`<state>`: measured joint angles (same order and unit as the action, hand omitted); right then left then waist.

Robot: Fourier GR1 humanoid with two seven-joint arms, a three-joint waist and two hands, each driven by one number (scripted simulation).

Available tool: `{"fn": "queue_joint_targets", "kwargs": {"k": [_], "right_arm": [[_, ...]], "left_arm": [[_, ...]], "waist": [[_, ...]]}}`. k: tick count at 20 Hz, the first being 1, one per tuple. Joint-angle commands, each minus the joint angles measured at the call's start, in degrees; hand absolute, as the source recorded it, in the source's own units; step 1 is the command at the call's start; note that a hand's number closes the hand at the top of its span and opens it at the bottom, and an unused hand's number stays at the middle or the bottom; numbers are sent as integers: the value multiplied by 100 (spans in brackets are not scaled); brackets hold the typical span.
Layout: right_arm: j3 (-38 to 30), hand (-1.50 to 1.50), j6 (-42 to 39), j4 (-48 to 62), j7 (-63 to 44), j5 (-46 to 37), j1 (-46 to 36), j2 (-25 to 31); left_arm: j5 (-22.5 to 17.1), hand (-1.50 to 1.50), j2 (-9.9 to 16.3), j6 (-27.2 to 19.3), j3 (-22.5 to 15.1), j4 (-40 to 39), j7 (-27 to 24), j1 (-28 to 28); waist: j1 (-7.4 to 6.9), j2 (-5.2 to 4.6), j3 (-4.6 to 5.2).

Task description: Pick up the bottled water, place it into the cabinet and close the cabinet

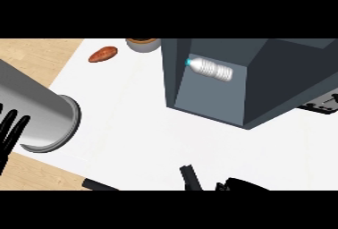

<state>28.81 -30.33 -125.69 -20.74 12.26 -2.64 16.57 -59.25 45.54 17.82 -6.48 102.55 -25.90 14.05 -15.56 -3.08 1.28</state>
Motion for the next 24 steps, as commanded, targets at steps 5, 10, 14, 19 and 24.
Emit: {"fn": "queue_joint_targets", "kwargs": {"k": [5,10,14,19,24], "right_arm": [[-212,150,658,1472,-948,-63,-1495,-907],[-507,150,1064,2573,-1431,-132,-2761,-1554],[-987,150,1801,3470,-1230,-522,-3681,-1638],[-1462,150,2789,4569,-1015,-636,-4638,-1650],[-1603,150,3337,5285,-787,-572,-5164,-1657]], "left_arm": [[-15,-150,-19,45,80,-167,-47,41],[-135,-150,-6,108,158,-227,-47,127],[-60,-150,1,94,209,-220,-125,274],[-116,-150,-23,209,284,-202,-226,428],[-34,-150,-107,225,322,-217,-374,549]], "waist": [[101,15,-34],[198,70,-60],[345,84,-90],[410,70,-98],[490,61,-103]]}}
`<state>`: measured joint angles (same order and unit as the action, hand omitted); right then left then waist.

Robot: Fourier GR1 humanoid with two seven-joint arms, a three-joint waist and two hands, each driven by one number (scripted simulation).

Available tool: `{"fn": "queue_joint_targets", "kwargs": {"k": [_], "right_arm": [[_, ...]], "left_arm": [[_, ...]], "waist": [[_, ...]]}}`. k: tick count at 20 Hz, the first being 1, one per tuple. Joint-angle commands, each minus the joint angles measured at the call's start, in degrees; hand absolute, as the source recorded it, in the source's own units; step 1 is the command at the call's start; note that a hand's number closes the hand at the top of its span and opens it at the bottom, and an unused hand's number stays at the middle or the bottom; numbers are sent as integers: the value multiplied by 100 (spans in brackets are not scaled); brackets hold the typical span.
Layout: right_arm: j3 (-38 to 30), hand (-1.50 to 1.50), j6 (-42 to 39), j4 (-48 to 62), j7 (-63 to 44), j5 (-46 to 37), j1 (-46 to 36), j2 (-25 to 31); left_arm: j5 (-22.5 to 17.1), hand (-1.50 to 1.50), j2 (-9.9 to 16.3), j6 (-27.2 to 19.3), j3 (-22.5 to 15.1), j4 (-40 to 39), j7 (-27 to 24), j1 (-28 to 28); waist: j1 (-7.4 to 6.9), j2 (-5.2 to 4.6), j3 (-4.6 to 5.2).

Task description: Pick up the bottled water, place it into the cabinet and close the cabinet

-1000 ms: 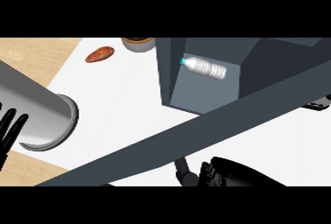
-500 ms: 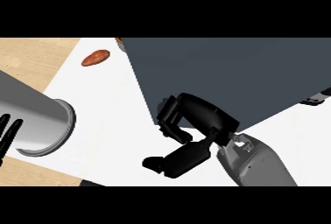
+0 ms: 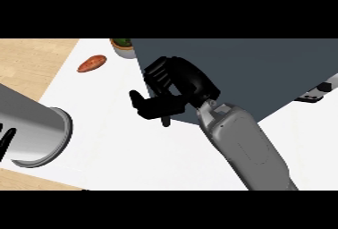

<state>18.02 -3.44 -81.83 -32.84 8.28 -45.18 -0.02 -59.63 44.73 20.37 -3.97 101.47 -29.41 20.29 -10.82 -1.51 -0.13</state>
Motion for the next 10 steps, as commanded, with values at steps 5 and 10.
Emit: {"fn": "queue_joint_targets", "kwargs": {"k": [5,10], "right_arm": [[-759,-150,1114,1171,538,189,-1086,2],[-439,-150,1669,1614,863,741,-1462,2]], "left_arm": [[-44,-150,4,13,99,-49,0,-43],[-30,-150,33,13,150,-27,15,52]], "waist": [[188,-99,25],[197,-77,30]]}}
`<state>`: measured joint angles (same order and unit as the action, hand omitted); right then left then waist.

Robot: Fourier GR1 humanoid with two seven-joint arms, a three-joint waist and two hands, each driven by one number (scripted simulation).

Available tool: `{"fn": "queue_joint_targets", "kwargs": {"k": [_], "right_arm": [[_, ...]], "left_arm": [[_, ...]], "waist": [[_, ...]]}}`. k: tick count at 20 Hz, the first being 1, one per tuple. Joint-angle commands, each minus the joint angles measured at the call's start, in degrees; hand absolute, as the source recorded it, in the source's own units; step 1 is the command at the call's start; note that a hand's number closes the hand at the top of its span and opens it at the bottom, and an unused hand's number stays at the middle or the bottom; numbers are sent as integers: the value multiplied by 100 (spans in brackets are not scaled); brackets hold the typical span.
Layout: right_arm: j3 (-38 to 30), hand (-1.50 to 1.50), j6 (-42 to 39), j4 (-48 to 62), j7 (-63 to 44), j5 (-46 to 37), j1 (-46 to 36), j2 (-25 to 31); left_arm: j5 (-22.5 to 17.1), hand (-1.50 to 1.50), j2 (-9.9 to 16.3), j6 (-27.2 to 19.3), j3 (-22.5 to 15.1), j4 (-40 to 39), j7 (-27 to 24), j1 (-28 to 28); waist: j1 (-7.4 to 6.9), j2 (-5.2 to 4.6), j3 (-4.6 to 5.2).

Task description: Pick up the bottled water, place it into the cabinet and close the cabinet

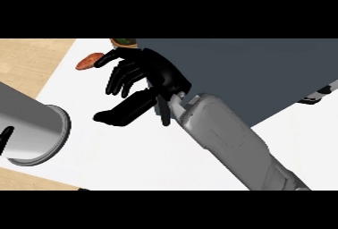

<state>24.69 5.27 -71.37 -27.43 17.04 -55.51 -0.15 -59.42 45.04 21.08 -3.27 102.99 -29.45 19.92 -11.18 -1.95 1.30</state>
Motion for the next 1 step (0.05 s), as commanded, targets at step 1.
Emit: {"fn": "queue_joint_targets", "kwargs": {"k": [1], "right_arm": [[-945,-150,829,742,384,-4,-533,14]], "left_arm": [[28,-150,-79,-85,18,-206,-17,66]], "waist": [[250,-51,-104]]}}
